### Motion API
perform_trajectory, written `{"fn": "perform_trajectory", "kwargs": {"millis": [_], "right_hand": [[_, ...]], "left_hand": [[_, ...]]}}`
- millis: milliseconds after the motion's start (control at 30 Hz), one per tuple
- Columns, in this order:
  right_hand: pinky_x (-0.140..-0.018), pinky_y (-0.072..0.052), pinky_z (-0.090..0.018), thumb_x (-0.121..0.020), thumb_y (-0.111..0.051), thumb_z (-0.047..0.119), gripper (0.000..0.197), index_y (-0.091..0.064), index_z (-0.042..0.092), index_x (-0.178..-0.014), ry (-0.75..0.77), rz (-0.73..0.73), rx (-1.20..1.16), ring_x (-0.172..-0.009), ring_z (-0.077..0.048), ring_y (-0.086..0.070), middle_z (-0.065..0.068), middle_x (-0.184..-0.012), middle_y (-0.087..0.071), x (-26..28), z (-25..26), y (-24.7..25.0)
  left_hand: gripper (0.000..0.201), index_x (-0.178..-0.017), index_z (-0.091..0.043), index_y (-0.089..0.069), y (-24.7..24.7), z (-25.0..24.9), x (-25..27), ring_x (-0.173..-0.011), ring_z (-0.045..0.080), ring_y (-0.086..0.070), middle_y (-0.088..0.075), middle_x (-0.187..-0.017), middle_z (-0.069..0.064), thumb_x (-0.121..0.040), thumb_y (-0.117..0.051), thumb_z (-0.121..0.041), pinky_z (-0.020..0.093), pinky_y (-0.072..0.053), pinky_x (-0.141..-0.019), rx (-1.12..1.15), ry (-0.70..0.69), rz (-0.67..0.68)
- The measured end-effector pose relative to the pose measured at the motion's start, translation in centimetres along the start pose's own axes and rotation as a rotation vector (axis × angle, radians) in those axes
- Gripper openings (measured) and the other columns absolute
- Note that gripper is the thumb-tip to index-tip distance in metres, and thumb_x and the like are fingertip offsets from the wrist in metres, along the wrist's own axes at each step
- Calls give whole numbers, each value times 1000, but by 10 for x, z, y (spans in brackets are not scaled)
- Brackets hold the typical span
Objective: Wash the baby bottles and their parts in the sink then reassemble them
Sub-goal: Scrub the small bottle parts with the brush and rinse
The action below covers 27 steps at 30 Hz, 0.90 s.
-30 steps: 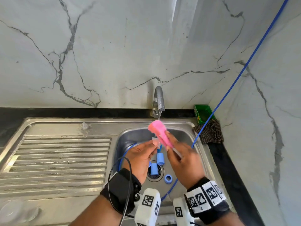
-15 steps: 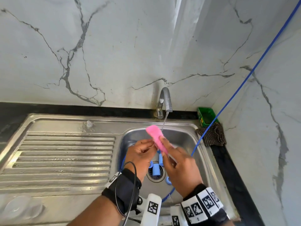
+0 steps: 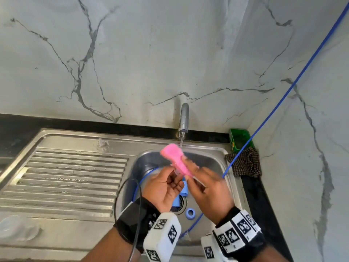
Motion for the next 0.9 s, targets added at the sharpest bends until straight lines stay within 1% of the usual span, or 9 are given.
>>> {"fn": "perform_trajectory", "kwargs": {"millis": [133, 233, 367, 467, 533, 567, 633, 767, 900], "right_hand": [[-56, -55, -37, -96, -52, 43, 55, -36, 56, -147, -25, -20, 35, -61, -13, -53, 7, -78, -53, -1, -14, 10], [-54, -55, -40, -100, -46, 49, 51, -33, 56, -148, 43, 31, 61, -63, -19, -57, 8, -82, -54, 6, -10, 8], [-52, -53, -35, -97, -52, 43, 53, -39, 53, -147, -44, -57, 48, -60, -10, -52, 8, -79, -54, 4, -19, 16], [-55, -55, -31, -98, -54, 39, 48, -47, 49, -144, 70, -13, 67, -66, -11, -61, 9, -88, -63, 9, -8, 10], [-65, -56, -26, -99, -61, 29, 45, -53, 46, -140, -50, -146, -98, -77, -7, -67, 9, -96, -70, 5, -9, 17], [-70, -54, -18, -99, -64, 25, 47, -53, 49, -138, -134, -213, -209, -83, -2, -68, 8, -101, -72, 2, -13, 23], [-75, -49, -9, -98, -65, 24, 49, -50, 53, -136, -207, -219, -349, -89, 2, -67, 8, -107, -73, -2, -16, 29], [-77, -56, -31, -98, -58, 43, 44, -53, 44, -141, -42, -20, -256, -87, -7, -69, 3, -102, -73, -1, 7, 10], [-72, -56, -31, -96, -56, 52, 44, -51, 53, -140, -133, -85, -154, -80, -5, -66, 10, -88, -70, -1, -7, -3]], "left_hand": [[13, -85, -2, -66, -10, 11, -3, -44, 4, -51, -58, -69, 5, -95, -62, -9, 21, -54, -51, 71, 49, -45], [17, -91, -1, -73, -14, 19, -4, -44, 2, -46, -64, -70, 1, -93, -64, -16, 21, -53, -52, 1, 76, -24], [15, -83, -9, -71, -17, 23, -3, -42, 3, -39, -64, -70, -2, -91, -65, -20, 20, -44, -46, -78, 141, 2], [20, -83, -6, -71, -22, 23, -3, -42, 6, -48, -62, -71, 3, -93, -61, -19, 21, -47, -44, -49, 128, 24], [14, -89, -12, -68, -20, 21, -3, -48, 8, -46, -63, -81, 3, -94, -60, -21, 23, -45, -49, -97, 114, 24], [13, -90, -14, -68, -19, 19, -3, -51, 9, -47, -64, -83, 2, -94, -59, -22, 25, -43, -53, -147, 93, 21], [14, -92, -15, -67, -15, 13, -3, -58, 13, -50, -61, -82, 3, -96, -57, -22, 28, -40, -57, -213, 33, 9], [16, -103, -13, -66, -12, 11, -3, -78, 20, -56, -62, -90, 12, -98, -54, -23, 31, -43, -64, -248, 30, 56], [15, -107, -14, -66, -8, 1, -1, -74, 13, -56, -60, -85, 3, -95, -58, -18, 29, -42, -64, -231, 97, 93]]}}
Point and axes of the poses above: each hand's wrist, its own x-axis away from the middle knuckle, its own y-axis out of the back of the hand, z = x × y, the point moved 2 cm from there along -x, towards the middle knuckle
